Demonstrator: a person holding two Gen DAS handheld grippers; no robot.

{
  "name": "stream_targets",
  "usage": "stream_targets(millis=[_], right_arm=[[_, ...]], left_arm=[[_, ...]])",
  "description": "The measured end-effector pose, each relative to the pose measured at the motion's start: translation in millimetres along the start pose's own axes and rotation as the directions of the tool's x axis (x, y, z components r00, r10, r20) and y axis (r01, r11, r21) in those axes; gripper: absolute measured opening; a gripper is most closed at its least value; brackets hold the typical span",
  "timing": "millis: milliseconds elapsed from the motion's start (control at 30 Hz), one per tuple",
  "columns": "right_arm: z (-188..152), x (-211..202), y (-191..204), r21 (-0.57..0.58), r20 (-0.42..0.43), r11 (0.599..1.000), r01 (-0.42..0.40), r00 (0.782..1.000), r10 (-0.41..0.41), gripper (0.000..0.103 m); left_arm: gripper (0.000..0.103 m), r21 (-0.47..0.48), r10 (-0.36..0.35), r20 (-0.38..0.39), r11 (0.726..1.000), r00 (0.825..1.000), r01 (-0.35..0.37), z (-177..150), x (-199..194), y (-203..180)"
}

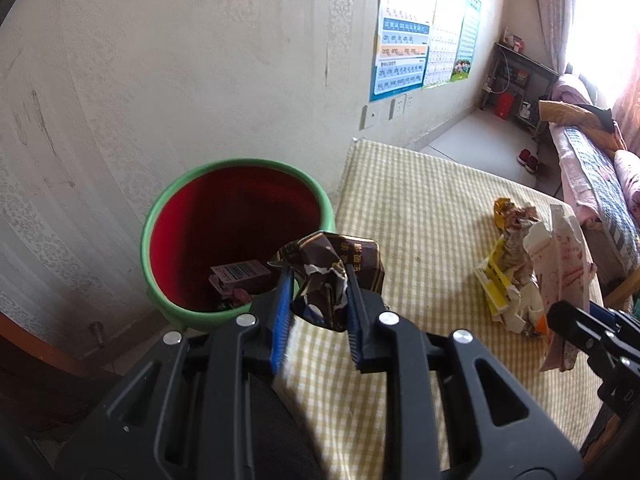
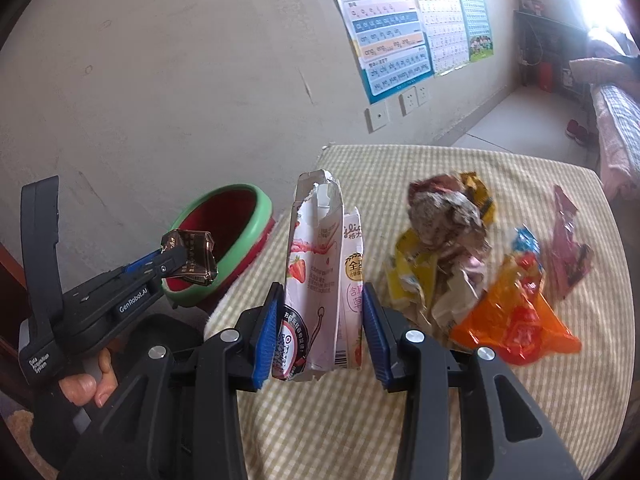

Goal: Collect trash
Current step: 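Carry foil and pink wrapper to the red bin and release both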

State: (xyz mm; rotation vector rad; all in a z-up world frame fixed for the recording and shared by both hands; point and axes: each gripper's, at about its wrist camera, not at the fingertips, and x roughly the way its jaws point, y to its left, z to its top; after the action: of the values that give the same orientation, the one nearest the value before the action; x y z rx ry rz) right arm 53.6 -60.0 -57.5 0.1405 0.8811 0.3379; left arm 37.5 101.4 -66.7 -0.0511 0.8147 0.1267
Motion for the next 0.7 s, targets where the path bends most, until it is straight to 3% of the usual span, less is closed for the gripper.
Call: stream_targets(millis=[300,700], right_arm=[[32.4,36.8,48.6,-0.071,-0.025,0.996,-0.058,0.998,0.057,0.039],[60.4,96.9,103.9,-0.157,-0.081,0.982,-0.101,0.993,0.089,0.039]], left_arm=[[0.024,-0.072,0.093,0.032,0.993,0.995,-0.091,22.8,10.1,57.9],[0.024,-0.158,0.091,-0.016,0.983,0.996,-0.092,34.5,43.7,107.4]])
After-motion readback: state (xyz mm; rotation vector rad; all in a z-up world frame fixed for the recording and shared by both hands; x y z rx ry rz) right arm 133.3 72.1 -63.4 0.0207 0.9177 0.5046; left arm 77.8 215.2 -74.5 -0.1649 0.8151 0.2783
